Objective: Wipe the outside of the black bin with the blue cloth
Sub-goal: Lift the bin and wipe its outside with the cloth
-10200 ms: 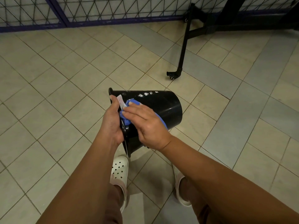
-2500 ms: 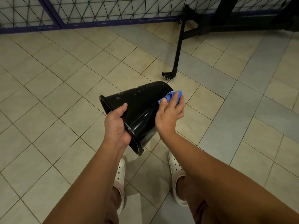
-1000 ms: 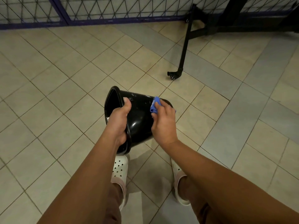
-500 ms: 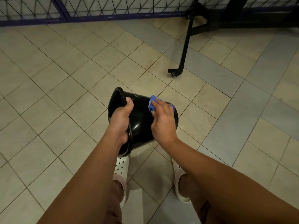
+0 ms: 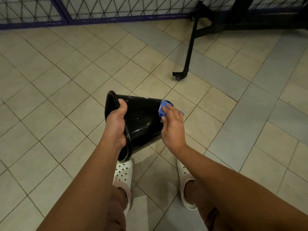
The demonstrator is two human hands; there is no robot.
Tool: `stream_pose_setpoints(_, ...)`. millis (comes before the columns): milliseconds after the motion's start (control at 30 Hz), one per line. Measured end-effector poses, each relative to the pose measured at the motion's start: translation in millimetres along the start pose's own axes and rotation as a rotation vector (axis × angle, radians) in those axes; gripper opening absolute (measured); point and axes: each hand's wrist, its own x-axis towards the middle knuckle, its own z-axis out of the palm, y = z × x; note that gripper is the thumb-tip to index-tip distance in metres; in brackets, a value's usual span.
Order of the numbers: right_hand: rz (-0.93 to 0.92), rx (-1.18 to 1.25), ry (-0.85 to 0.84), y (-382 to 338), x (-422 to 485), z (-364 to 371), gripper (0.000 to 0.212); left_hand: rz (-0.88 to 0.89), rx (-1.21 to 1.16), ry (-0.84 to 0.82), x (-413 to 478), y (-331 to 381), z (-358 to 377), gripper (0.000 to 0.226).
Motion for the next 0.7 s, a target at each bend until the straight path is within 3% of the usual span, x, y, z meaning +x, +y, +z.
stream_pose_setpoints(100,-0.19,0.033,-0.036,-17,-27,15,0.035,-0.053,-0.1,0.052,5,3,-2,0.048)
stream_pose_setpoints(233,-0.422,0.066,-0.142,-37,-29,23,0.035,-0.083,-0.109,-0.01,6,-2,-3,0.058)
stream_pose_setpoints(333,-0.35,0.032,-0.14,-33,-4,16,0.037,-0.06,-0.088,-0.087,5,-4,-3,0.052)
stream_pose_setpoints(500,-0.06,0.013,-0.027,-13,5,8,0.038,0.008,0.01,-0.027,2,0,-3,0.039)
stream_pose_setpoints(700,-0.304,-0.025,-0.019,-41,-18,21,0.037,-0.046,-0.027,-0.107,3,-2,-1,0.05)
